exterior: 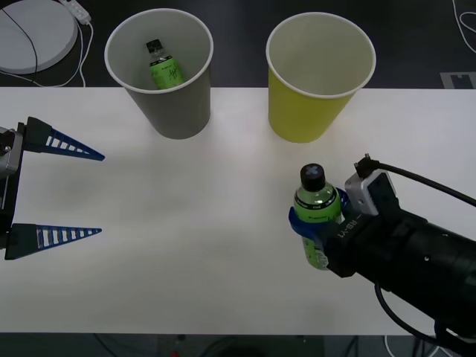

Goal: Put the can into the green bin and the plastic bottle into the gray bin

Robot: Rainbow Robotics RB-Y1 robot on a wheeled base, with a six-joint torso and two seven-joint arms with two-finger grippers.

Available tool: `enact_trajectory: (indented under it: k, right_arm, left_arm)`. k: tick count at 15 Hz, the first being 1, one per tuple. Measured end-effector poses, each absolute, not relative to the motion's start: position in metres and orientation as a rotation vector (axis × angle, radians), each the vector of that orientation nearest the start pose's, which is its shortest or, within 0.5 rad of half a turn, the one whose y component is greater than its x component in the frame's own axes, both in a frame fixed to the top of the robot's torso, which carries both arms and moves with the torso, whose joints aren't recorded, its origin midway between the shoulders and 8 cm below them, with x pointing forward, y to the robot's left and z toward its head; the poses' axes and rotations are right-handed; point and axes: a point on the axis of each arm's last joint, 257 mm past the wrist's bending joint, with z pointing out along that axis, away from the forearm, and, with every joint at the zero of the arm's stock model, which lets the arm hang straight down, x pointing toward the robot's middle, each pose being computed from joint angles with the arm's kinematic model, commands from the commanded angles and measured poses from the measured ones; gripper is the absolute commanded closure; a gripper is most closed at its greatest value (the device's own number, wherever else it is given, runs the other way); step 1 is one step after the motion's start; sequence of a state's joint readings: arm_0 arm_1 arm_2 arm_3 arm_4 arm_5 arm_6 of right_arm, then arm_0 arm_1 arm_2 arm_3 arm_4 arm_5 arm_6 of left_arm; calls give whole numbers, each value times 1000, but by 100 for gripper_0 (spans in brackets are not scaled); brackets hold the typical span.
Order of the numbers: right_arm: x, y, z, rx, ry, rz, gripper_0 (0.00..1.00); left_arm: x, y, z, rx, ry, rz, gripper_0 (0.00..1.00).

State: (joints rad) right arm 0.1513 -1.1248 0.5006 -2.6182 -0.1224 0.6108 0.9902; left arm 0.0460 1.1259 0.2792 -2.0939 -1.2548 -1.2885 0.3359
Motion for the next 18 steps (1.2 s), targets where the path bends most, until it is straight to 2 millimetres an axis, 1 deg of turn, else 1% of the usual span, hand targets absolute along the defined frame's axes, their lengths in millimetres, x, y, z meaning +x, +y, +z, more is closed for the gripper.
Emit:
enact_trajectory:
  k: [3, 5, 7, 10, 13, 15, 18]
  right_arm:
    - [339, -96, -134, -778, 1771, 349, 100]
    - [342, -82, -120, -789, 1730, 381, 100]
    - [344, -72, -110, -798, 1700, 402, 100]
    - [351, -65, -99, -799, 1699, 408, 100]
    - [358, -52, -84, -785, 1703, 428, 100]
    - [359, -37, -68, -785, 1682, 468, 100]
    - [360, -20, -49, -790, 1665, 497, 100]
  left_arm:
    - [338, 228, -97, 1654, 1530, -350, 0]
    - [338, 228, -97, 1654, 1530, -350, 0]
    - [338, 228, -97, 1654, 1530, -350, 0]
    - [338, 228, -97, 1654, 1530, -350, 0]
    - [338, 228, -97, 1654, 1530, -350, 0]
    - [338, 228, -97, 1654, 1530, -350, 0]
    - [338, 228, -97, 1654, 1530, -350, 0]
